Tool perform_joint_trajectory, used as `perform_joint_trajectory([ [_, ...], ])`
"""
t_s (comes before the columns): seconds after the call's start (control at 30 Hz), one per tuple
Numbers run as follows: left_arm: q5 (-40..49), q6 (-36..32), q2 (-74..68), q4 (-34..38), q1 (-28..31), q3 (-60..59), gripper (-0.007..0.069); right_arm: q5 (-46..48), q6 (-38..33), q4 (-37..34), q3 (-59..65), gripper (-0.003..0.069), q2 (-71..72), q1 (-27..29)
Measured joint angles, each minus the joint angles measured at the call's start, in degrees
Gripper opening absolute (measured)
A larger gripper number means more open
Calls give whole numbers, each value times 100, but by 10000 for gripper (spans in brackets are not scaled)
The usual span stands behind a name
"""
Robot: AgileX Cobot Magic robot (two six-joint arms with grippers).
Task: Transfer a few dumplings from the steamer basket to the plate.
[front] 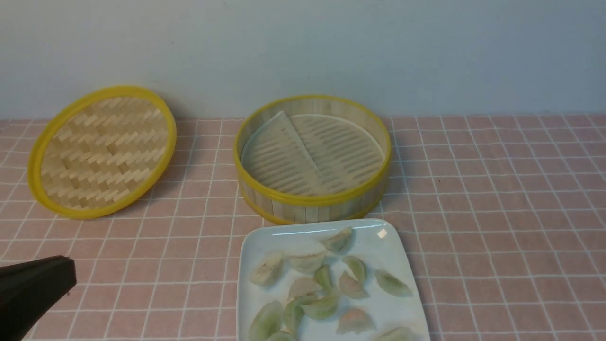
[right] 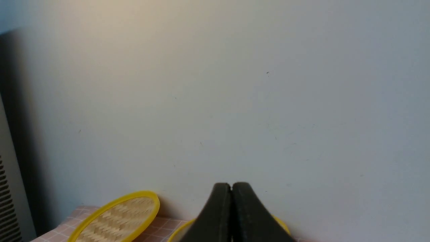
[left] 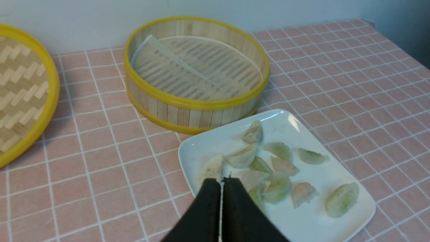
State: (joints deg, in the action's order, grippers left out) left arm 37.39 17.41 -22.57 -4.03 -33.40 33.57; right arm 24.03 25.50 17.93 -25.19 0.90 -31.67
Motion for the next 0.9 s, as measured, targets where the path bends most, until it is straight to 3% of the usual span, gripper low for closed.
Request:
perform_joint_trajectory([
  [0.3, 0, -10, 30, -11, 0, 0, -6, 0, -5, 0, 0, -15, 0, 0],
  [0.53, -421, -603, 125, -421, 96, -340, -6, 0, -16, 0, 0, -15, 0, 0],
  [0.73, -1604, -1479, 863, 73, 1591, -1757, -6, 0, -16, 0, 0, -15, 0, 0],
  [0.9, -2022, -1654, 1759, 357, 2744, -2922, -6, 0, -16, 0, 0, -15, 0, 0],
])
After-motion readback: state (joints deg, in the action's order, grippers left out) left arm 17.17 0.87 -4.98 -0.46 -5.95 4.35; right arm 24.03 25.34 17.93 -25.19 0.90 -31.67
